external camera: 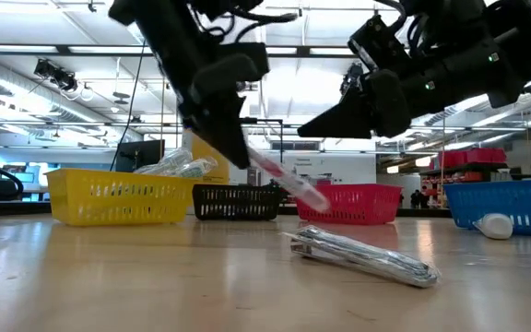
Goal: Pick & Place Travel size toiletries
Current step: Put the red toothbrush into the yellow basket
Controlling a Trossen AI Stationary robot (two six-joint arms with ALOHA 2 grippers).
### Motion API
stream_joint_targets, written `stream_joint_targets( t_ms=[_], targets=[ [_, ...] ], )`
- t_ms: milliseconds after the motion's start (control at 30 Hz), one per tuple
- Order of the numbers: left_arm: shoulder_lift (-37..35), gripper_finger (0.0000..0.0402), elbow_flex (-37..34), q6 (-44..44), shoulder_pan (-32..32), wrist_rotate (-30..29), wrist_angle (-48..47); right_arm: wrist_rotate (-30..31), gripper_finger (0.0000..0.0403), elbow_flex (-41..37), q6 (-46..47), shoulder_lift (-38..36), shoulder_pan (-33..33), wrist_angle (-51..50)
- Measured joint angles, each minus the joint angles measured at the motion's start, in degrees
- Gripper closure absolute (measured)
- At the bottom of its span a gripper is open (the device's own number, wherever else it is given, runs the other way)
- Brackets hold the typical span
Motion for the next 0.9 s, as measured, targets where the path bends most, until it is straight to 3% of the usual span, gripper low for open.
stream_joint_targets(
  t_ms=[367,600,767,900],
  targets=[
    [-10.3,0.0376,7.1,-12.6,-3.9,-13.1,-25.3,0.2,0.0306,-0.1,0.6,0.0,0.0,-2.0],
    [-17.5,0.0377,6.2,-38.6,-12.2,-24.1,-42.9,0.2,0.0306,-0.1,3.2,0.1,0.0,-4.0],
    [-17.1,0.0377,0.5,-49.6,-17.7,-23.4,-42.3,0.3,0.0306,-0.1,4.3,0.1,0.0,-5.4],
    [-16.3,0.0373,-5.0,-56.3,-18.4,-23.5,-40.4,0.2,0.0306,-0.1,4.3,0.1,0.0,-5.5]
  ],
)
